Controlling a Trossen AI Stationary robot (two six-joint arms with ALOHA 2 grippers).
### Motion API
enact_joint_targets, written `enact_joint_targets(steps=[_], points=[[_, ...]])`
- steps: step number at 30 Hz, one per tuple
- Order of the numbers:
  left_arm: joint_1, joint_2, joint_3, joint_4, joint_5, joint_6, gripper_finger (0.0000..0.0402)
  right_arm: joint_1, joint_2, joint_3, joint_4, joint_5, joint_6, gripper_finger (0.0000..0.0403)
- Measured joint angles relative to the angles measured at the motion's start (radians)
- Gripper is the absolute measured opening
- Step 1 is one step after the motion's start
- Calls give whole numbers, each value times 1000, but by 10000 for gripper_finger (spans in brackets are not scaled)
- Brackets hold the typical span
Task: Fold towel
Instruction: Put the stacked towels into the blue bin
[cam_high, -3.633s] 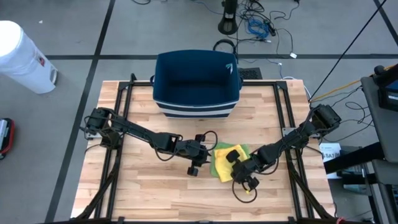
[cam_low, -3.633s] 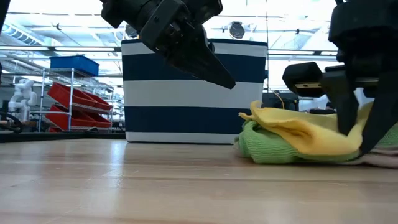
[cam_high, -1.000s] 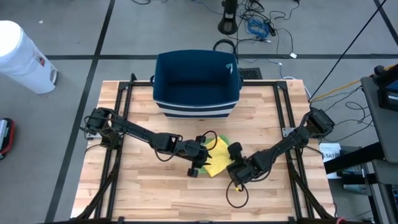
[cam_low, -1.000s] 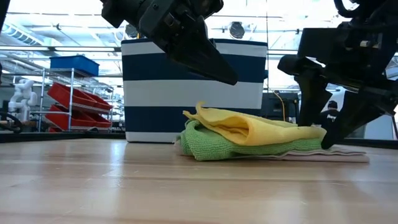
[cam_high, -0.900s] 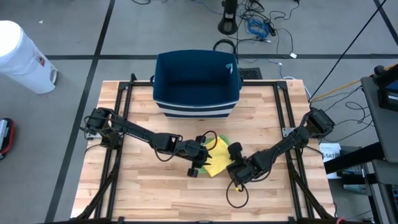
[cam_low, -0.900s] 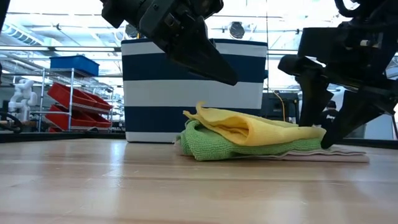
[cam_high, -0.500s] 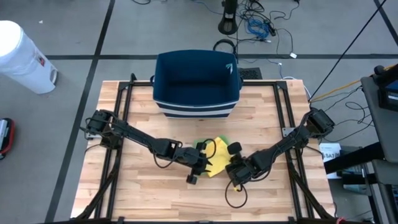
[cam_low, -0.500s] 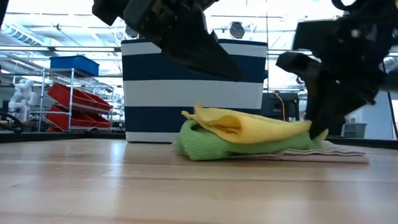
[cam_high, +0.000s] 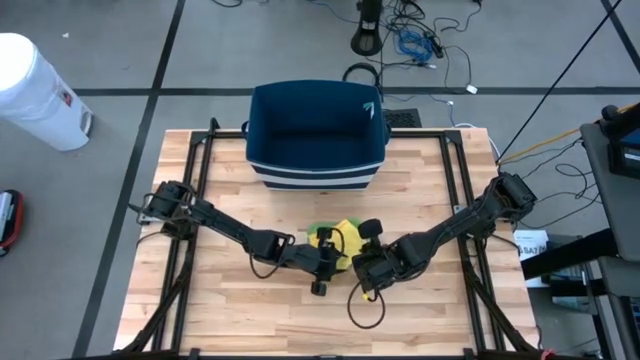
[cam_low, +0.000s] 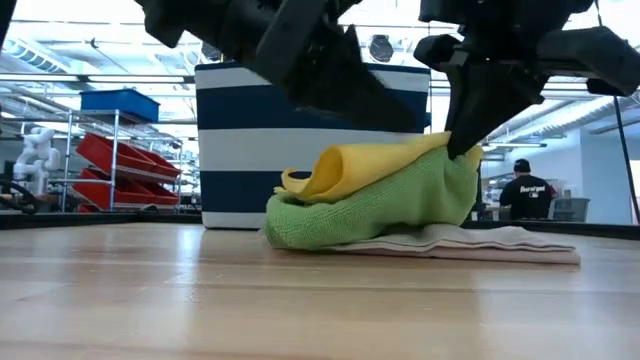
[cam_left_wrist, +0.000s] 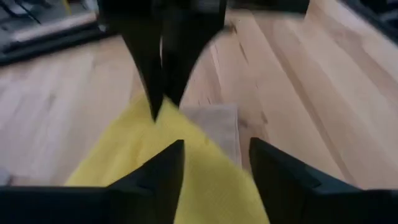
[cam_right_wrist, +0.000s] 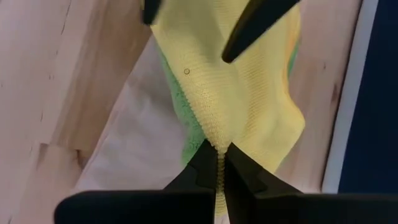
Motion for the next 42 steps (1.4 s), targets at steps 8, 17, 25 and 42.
enact_joint_targets(steps=[8, 17, 25, 42], points=[[11, 0, 0, 31, -53, -79, 262, -31, 0, 0, 1, -2, 20, 1], [29, 84, 2, 183, -54, -118, 268, -66, 0, 9, 21, 7, 54, 0], [17, 130, 5, 191, -206, -133, 268, -71, 3, 36, 2, 29, 56, 0], [-11, 131, 98, 4, -429, -33, 268, -69, -94, 39, -38, 56, 105, 0]])
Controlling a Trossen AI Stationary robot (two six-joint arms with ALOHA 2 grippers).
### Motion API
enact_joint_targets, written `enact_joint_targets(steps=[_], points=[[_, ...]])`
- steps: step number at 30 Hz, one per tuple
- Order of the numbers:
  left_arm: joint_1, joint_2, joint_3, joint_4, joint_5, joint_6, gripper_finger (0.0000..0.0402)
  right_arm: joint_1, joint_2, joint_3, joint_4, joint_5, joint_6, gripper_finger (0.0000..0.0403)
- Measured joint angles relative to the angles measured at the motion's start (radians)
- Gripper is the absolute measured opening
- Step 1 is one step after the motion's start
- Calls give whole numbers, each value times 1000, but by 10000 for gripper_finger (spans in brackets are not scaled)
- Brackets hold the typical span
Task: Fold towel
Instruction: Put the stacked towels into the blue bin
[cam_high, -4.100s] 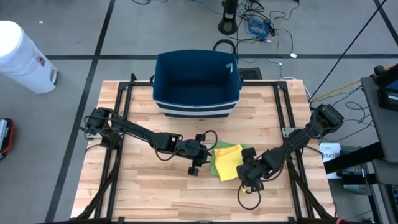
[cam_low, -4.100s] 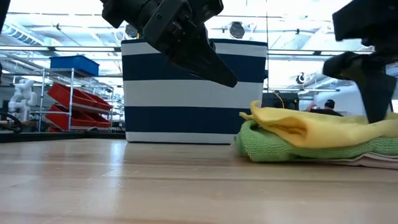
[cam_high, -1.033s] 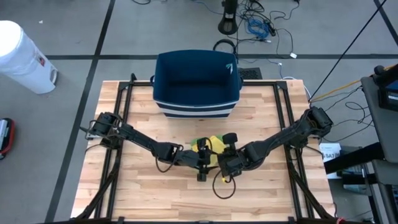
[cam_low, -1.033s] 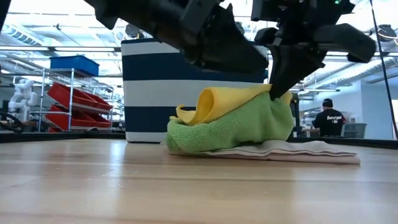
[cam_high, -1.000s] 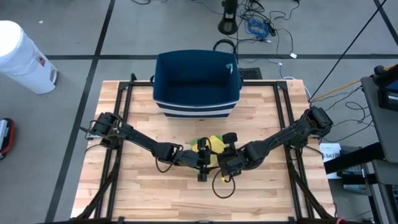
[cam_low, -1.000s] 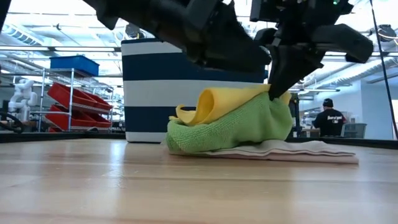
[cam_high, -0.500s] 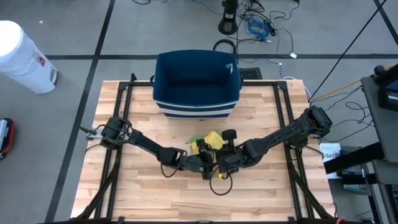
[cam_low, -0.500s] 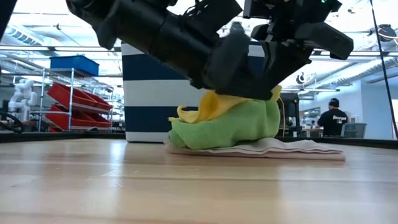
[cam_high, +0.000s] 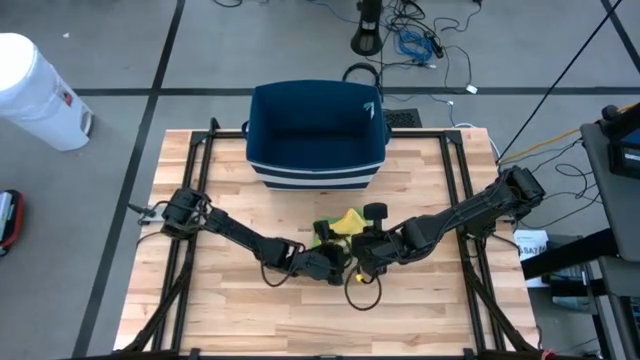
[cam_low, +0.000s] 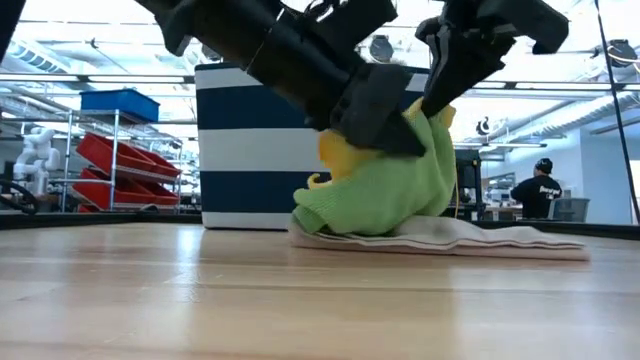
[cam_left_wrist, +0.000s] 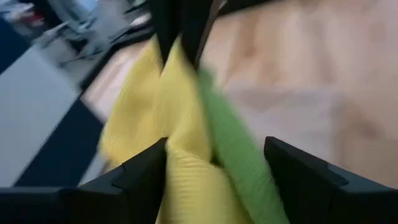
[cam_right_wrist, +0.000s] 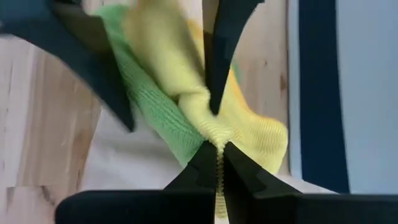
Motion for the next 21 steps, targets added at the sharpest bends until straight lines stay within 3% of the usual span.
enact_joint_targets(steps=[3, 8, 12, 17, 21], points=[[2, 3, -2, -49, -44, 3, 268, 3, -8, 0, 3, 3, 5, 0], [-4, 2, -2, -120, 35, -12, 268, 2, -8, 0, -1, 7, 11, 0], [-23, 2, -2, -190, 26, -28, 268, 2, -8, 0, -8, 30, 19, 0], [-63, 2, -2, -208, -37, 3, 268, 2, -8, -1, -22, 53, 26, 0], [-96, 2, -2, -209, -177, 64, 245, 2, -8, -2, -33, 55, 33, 0]])
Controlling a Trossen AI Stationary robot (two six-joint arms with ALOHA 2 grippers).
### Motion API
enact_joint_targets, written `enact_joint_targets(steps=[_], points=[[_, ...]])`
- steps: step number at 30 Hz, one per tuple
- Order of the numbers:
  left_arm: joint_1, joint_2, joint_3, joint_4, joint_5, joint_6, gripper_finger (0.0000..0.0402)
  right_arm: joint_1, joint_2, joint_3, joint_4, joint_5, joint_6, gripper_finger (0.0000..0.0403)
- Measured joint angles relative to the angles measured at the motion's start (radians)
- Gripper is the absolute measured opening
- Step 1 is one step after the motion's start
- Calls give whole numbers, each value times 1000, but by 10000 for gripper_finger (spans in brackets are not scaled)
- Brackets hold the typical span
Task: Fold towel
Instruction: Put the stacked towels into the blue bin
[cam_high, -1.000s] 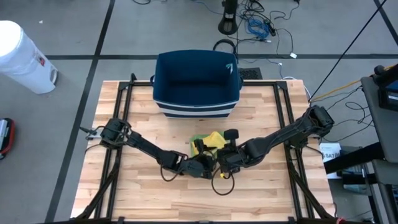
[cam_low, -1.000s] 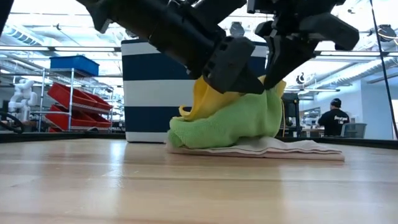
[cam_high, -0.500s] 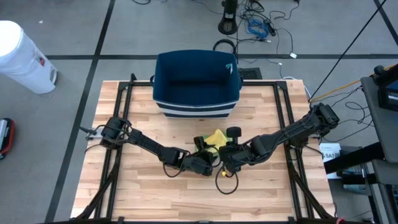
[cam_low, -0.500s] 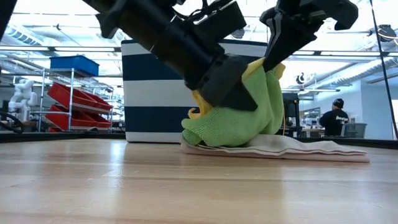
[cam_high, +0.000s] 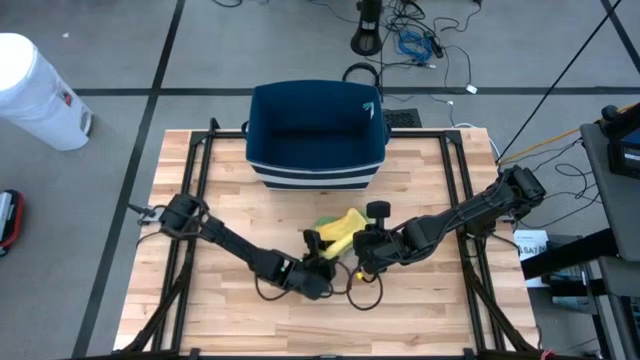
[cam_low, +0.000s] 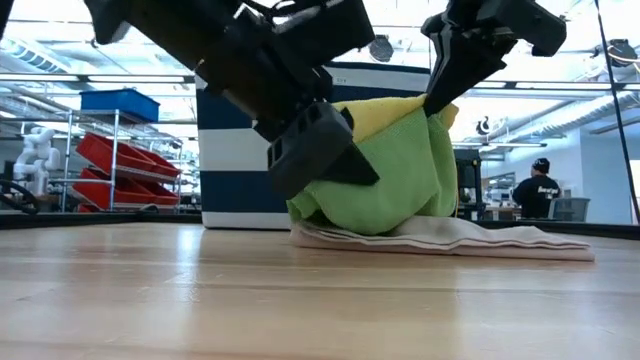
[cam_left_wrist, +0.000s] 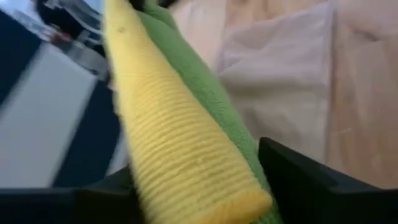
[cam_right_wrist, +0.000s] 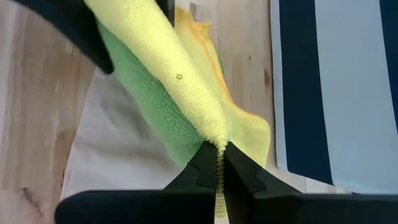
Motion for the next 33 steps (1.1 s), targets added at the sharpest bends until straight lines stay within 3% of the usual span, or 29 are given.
enact_joint_targets(steps=[3, 7, 14, 22, 33], points=[[-11, 0, 0, 0, -61, 46, 205, 0, 0, 0, -6, 0, 8, 0], [-10, 0, 0, 2, -70, 79, 134, 1, 0, 0, -24, -4, 18, 0], [-4, 0, 9, 4, -157, 284, 18, 18, 1, 0, -78, 26, 18, 0], [52, 0, 78, 19, -238, 474, 11, 39, 1, 0, -182, 89, 82, 0], [148, 0, 84, 168, -205, 698, 10, 115, -40, 0, -374, 234, 217, 0]])
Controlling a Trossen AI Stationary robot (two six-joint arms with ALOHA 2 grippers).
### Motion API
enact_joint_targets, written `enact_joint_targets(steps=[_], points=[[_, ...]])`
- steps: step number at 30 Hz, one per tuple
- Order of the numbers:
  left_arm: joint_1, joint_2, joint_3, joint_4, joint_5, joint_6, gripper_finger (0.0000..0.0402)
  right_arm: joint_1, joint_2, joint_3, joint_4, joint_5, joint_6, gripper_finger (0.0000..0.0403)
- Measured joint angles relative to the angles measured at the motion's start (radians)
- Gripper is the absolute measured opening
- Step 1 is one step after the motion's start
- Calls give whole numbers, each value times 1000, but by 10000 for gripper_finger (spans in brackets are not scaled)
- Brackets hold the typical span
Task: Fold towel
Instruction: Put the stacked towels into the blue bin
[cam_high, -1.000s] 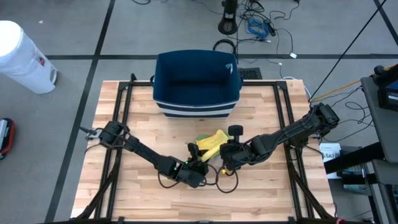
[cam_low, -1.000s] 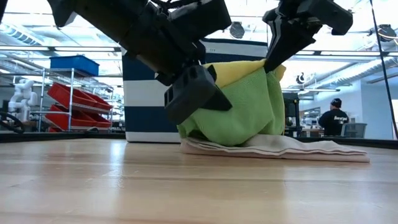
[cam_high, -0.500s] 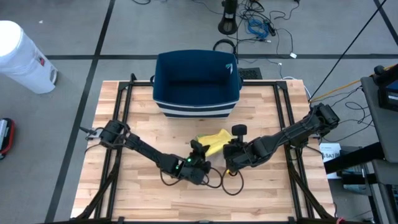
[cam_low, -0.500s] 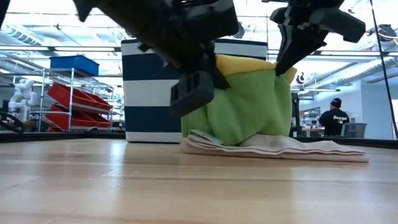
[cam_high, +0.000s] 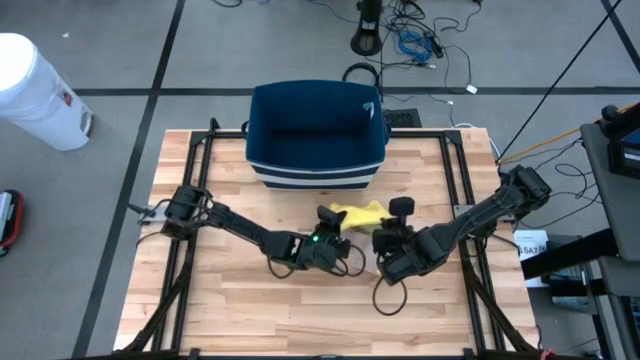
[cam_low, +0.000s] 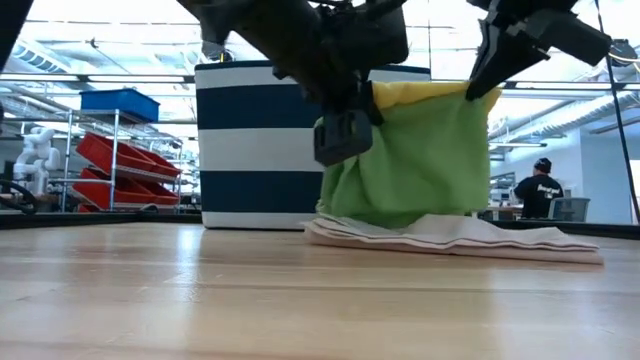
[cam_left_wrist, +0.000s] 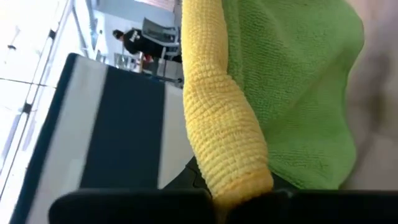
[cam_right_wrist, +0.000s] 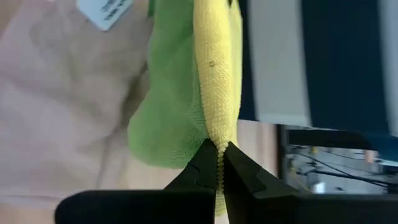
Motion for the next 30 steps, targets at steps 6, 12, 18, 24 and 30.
enact_joint_targets(steps=[6, 12, 18, 24, 30], points=[[47, -1, 0, 166, 63, 165, 10, 26, -49, 0, -96, 49, 65, 0], [86, -2, 0, 152, 199, 164, 10, 64, -63, 0, -153, 4, 108, 0], [109, -2, 1, 134, 296, 132, 10, 107, -62, 0, -135, -87, 106, 0], [108, -3, 2, 16, 436, 97, 10, 149, -62, 0, -3, -218, 13, 0], [103, -5, 3, -146, 506, -21, 17, 161, -56, -38, 162, -277, -72, 0]])
